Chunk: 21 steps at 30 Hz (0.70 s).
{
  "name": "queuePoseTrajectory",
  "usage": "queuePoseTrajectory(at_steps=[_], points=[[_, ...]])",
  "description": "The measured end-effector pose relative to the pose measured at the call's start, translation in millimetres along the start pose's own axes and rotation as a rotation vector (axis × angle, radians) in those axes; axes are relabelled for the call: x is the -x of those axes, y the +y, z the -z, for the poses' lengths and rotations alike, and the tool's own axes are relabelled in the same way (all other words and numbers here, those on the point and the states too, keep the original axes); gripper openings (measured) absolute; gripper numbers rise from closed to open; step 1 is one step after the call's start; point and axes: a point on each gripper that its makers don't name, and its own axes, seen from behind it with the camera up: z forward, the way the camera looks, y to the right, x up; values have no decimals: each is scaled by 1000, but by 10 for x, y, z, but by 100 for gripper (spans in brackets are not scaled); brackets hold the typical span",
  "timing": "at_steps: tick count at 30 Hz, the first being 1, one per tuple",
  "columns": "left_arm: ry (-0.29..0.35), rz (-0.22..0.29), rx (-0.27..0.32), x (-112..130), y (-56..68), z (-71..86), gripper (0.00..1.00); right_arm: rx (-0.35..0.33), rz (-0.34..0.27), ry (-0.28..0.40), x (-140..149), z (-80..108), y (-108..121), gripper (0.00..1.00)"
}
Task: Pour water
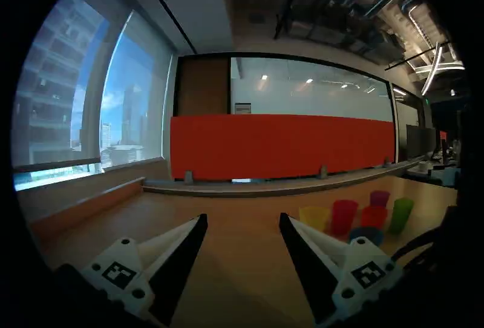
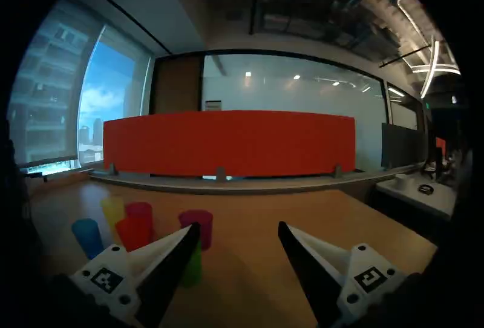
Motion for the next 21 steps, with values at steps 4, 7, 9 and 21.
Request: queuePoseTrajectory(at_steps=[4, 7, 9, 21], points=[[2, -1, 25, -298, 84, -5, 88, -10, 0, 3, -256, -41, -15, 100], [-1, -2, 57, -548, 166, -23, 88, -22, 0, 10, -495, -52, -21, 100], [0, -2, 76, -718, 219, -39, 88, -31, -1, 17, -652, -56, -29, 100], [5, -44, 167, -1561, 432, -143, 88, -100, -54, -3, -1428, -64, -86, 100]])
